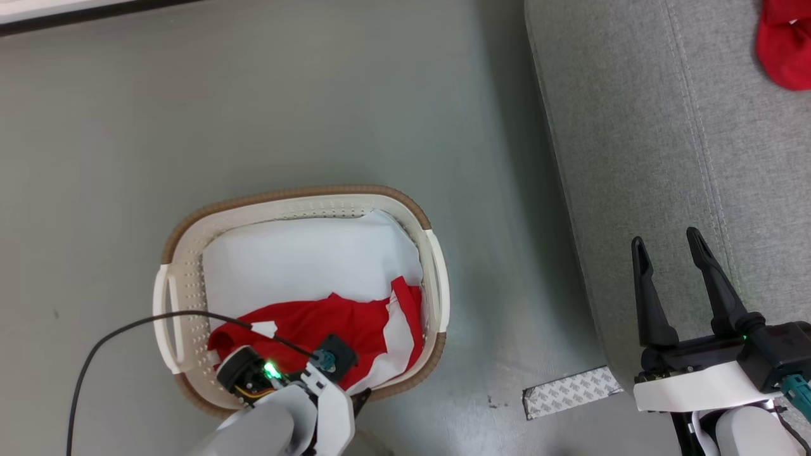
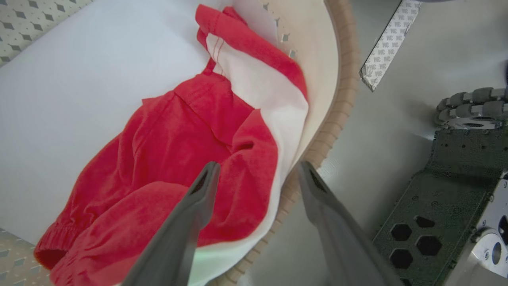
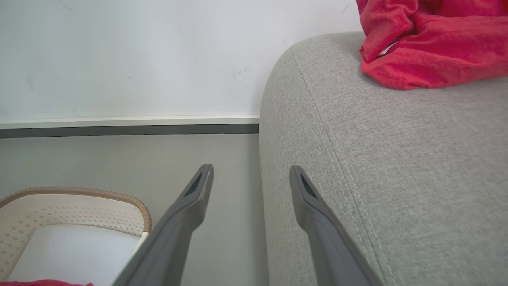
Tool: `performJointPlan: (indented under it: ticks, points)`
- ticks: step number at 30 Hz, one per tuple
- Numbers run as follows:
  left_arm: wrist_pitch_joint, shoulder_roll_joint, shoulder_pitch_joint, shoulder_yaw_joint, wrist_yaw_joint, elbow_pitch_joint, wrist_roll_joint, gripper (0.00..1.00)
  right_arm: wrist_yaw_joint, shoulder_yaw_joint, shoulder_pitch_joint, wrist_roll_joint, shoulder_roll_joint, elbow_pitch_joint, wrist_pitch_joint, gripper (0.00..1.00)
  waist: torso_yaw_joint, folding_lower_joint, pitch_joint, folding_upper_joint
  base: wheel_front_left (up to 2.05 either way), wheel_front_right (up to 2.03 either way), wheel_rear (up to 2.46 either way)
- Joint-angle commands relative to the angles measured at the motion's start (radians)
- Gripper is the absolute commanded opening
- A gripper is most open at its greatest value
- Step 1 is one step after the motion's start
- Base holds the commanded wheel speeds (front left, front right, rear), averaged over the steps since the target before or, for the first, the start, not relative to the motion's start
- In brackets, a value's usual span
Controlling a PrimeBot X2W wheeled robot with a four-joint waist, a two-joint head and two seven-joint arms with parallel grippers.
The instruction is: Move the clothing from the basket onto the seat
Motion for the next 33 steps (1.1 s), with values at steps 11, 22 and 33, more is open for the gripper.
performJointPlan:
  ticks: [11, 22, 33]
  points:
    - [0.029, 0.042, -0.058, -0.089, 0.002, -0.011, -0.086, 1.00, -0.003, -0.002, -0.025, 0.014, -0.001, -0.014, 0.000, 1.00, -0.011, -0.0001, 0.050, 0.0000, 0.00, 0.00, 0.00]
    - [0.068, 0.070, -0.075, -0.118, 0.002, -0.053, -0.119, 1.00, -0.003, -0.003, -0.042, 0.032, -0.001, -0.023, 0.000, 1.00, -0.021, -0.0001, 0.092, 0.0000, 0.00, 0.00, 0.00]
    - [0.110, 0.092, -0.090, -0.121, 0.002, -0.088, -0.126, 0.73, -0.003, -0.007, -0.056, 0.036, -0.001, -0.034, 0.000, 1.00, -0.025, -0.0001, 0.132, 0.0000, 0.00, 0.00, 0.00]
